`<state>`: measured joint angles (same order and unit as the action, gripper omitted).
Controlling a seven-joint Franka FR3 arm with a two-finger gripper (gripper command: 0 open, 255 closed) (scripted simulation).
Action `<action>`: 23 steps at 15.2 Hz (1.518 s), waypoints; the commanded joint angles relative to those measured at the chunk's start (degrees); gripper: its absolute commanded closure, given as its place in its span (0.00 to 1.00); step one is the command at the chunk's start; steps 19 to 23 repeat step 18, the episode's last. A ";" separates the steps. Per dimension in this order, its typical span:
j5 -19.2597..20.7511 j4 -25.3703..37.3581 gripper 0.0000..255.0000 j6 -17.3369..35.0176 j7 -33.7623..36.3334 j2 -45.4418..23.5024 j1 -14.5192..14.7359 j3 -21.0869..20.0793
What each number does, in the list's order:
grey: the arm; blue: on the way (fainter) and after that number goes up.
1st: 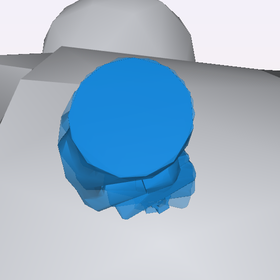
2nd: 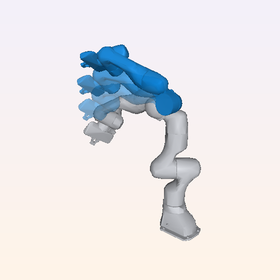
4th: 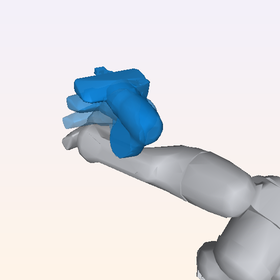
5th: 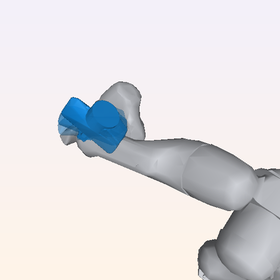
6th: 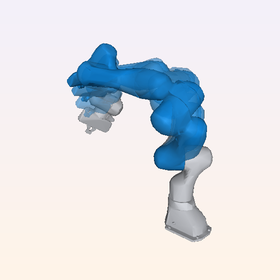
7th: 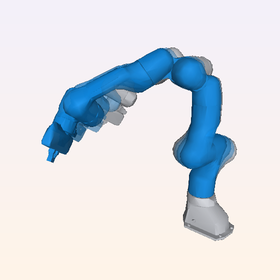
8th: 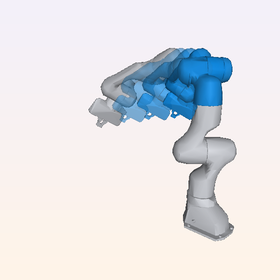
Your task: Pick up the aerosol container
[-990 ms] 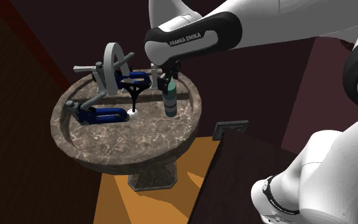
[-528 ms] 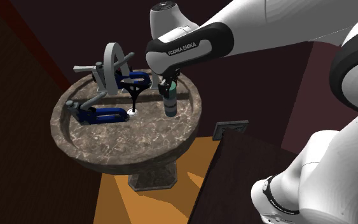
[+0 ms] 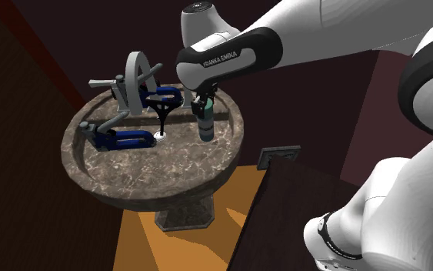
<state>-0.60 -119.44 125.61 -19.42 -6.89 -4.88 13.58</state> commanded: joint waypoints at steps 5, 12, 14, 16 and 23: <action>0.45 1.28 1.00 -2.82 0.23 1.45 0.05 0.07; 1.02 4.30 1.00 -7.92 0.57 3.59 0.16 0.09; 1.15 5.27 1.00 -9.39 0.64 4.10 0.18 0.08; 1.27 6.30 1.00 -10.87 0.70 4.57 0.20 0.08; 1.27 6.38 1.00 -10.98 0.70 4.60 0.20 0.07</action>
